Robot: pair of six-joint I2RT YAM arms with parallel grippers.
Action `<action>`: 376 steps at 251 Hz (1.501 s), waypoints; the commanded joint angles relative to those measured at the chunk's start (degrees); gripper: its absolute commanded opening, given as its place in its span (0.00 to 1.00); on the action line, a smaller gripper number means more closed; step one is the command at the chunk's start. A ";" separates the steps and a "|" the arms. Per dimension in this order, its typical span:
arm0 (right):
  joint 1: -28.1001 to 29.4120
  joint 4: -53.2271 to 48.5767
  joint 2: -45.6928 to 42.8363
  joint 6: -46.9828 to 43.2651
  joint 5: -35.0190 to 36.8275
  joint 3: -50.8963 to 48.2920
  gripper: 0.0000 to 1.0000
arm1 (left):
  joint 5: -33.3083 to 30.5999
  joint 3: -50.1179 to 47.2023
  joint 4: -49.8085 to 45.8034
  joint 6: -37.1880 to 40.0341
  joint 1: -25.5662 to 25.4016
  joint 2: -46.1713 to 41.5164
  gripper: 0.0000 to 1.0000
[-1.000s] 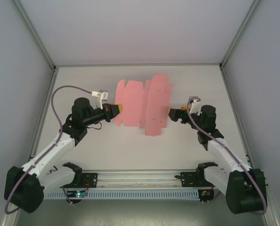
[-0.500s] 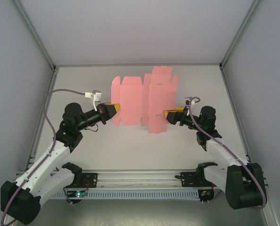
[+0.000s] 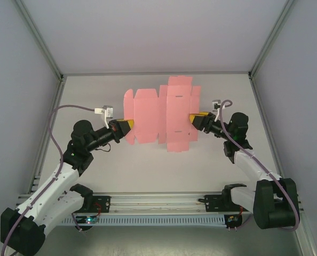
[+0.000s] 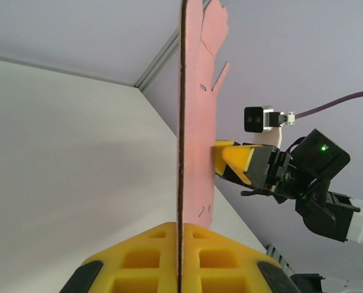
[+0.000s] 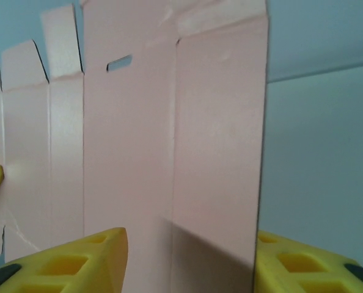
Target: Assemble paper box
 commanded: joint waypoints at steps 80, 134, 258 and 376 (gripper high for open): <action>-0.44 3.71 -0.75 0.62 -7.19 2.84 0.21 | -7.63 -1.78 -1.60 -0.17 -0.95 -3.85 0.00; 1.25 4.04 -2.14 -0.06 -10.12 1.79 0.21 | -10.20 -2.27 0.00 -2.40 -0.93 -3.26 0.00; 4.33 -5.52 -3.80 -6.76 -8.39 3.13 0.19 | -8.93 -3.02 2.82 -3.24 -0.91 -2.72 0.00; 8.00 -29.93 -5.69 -24.95 13.79 9.76 0.00 | -21.09 -0.55 -17.87 0.52 -0.98 -6.81 0.23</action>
